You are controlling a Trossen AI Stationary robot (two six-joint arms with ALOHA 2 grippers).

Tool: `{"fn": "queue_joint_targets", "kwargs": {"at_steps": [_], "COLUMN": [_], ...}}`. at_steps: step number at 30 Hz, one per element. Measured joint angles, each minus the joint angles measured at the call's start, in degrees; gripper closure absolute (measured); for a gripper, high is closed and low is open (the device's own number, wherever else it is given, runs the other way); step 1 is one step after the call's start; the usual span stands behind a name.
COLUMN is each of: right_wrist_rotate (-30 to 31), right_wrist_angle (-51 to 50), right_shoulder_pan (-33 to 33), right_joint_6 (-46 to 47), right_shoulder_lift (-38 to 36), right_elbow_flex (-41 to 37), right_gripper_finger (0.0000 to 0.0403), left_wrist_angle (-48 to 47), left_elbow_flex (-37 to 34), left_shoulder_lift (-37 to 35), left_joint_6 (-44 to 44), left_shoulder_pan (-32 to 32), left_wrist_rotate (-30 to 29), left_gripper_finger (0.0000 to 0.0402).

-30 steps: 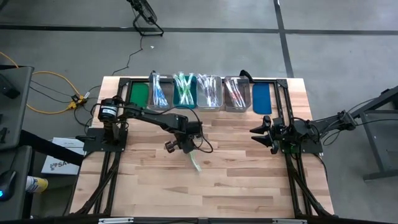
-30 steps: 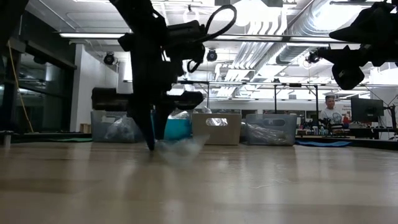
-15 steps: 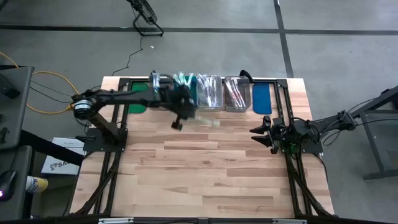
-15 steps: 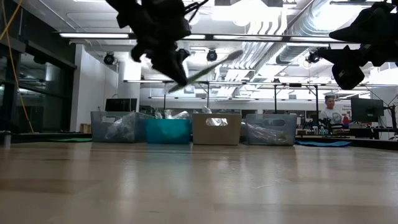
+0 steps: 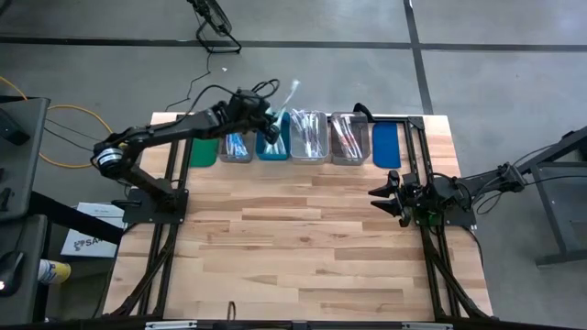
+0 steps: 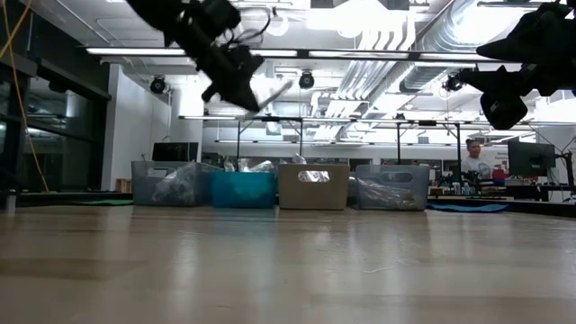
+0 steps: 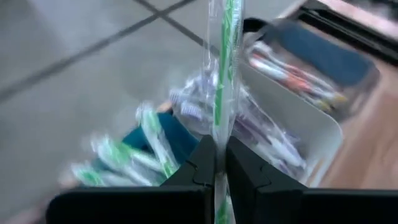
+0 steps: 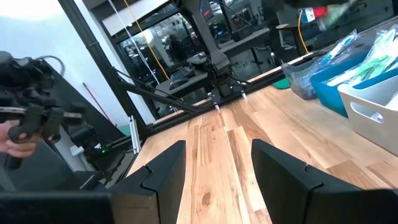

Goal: Pick & Place Toothbrushes
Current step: Put the green toothbrush into the blue bin

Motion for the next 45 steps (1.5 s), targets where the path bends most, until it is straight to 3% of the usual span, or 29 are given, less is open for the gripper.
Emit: {"fn": "queue_joint_targets", "kwargs": {"at_steps": [6, 13, 20, 36, 39, 45], "right_wrist_rotate": [0.13, 0.22, 0.21, 0.17, 0.20, 0.11], "right_wrist_angle": [0.02, 0.02, 0.02, 0.02, 0.02, 0.02], "right_shoulder_pan": [0.01, 0.00, 0.01, -0.01, 0.01, 0.00], "right_joint_6": [0.00, 0.00, 0.00, 0.00, 0.00, 0.00], "right_shoulder_lift": [-0.02, -0.02, -0.02, -0.02, -0.02, 0.00], "right_elbow_flex": [0.02, 0.00, 0.00, 0.00, 0.00, 0.01], "right_gripper_finger": [0.0227, 0.0227, 0.0227, 0.0227, 0.0227, 0.0227], "left_wrist_angle": [13.79, 24.36, 21.78, 20.04, 20.72, 20.73], "left_elbow_flex": [-11.92, -21.30, -22.73, -22.77, -22.66, -22.62], "left_shoulder_lift": [0.17, 0.17, 0.19, 4.50, 5.20, 5.11], "left_joint_6": [-18.57, -26.15, -26.26, -30.04, -30.80, -30.34], "left_shoulder_pan": [1.47, 1.29, 1.29, -1.90, -1.73, -1.77], "left_wrist_rotate": [-0.61, -2.94, -7.08, -7.75, -7.69, -7.44], "left_gripper_finger": [0.0390, 0.0391, 0.0391, 0.0390, 0.0370, 0.0293]}}
